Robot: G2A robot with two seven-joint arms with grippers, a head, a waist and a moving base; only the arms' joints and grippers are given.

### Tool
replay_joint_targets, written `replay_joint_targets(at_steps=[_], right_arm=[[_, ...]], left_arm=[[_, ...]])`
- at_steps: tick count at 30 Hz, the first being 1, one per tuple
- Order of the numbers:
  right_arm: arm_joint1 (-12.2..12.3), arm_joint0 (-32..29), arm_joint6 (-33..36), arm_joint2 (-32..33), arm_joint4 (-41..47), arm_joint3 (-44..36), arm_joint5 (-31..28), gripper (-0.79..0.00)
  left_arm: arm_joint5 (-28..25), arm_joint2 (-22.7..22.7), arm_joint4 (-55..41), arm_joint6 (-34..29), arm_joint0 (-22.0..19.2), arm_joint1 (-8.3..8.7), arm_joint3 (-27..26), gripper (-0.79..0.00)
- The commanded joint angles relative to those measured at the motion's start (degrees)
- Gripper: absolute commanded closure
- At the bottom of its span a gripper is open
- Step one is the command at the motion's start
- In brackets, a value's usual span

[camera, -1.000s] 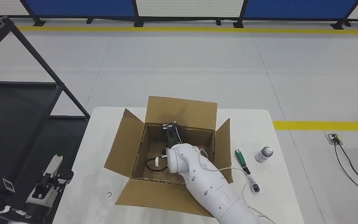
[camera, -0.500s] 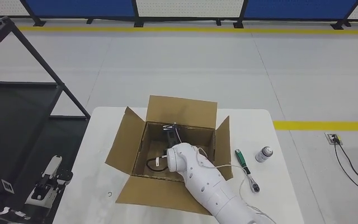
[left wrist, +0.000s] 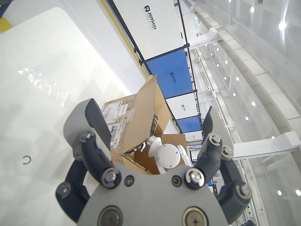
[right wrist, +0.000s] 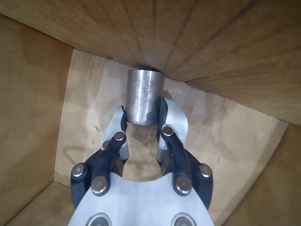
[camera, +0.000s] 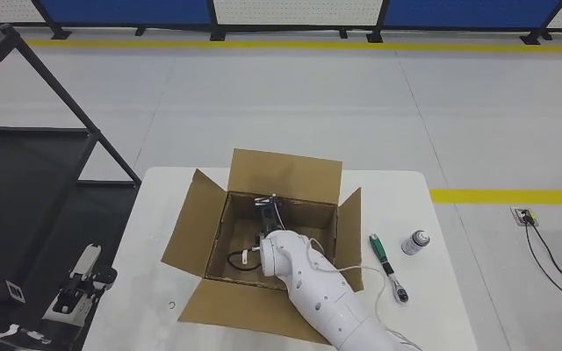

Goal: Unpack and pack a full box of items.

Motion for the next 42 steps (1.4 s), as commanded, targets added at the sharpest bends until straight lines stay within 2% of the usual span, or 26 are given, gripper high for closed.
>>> replay_joint_targets(at_steps=[1,7,13,21,29,33,38,42], right_arm=[[0.51,-1.31,0.52,0.62,-1.22,-2.59,-0.10,0.000],[2.59,-6.73,2.81,3.47,-5.65,-12.35,-1.89,0.000],[4.56,-12.15,6.02,6.94,-9.21,-22.26,-6.05,0.000],[5.79,-15.20,12.99,8.05,-15.53,-29.72,-8.70,0.000],[5.93,-14.31,22.28,7.42,-19.78,-31.60,-10.53,0.000],[5.75,-13.86,24.06,7.16,-20.07,-31.75,-11.09,0.000],[5.18,-11.17,28.28,6.55,-19.80,-28.05,-11.36,0.000],[4.44,-8.64,29.05,5.71,-18.72,-24.11,-11.12,0.000]], left_arm=[[0.10,0.26,0.27,-0.02,-0.06,0.01,-0.16,-0.785],[0.63,0.89,1.06,-0.04,-0.30,0.04,-0.51,-0.785],[0.81,1.11,1.31,0.18,-0.40,0.04,-0.73,-0.785],[0.79,1.06,1.33,0.27,-0.29,0.02,-0.92,-0.785],[0.48,0.91,0.93,0.46,-0.05,-0.04,-0.80,-0.785],[0.35,0.81,0.74,0.55,0.07,-0.06,-0.72,-0.785],[-0.03,0.45,0.25,0.61,0.27,-0.11,-0.44,-0.785],[-0.30,0.10,-0.04,0.65,0.47,-0.14,-0.35,-0.785]])
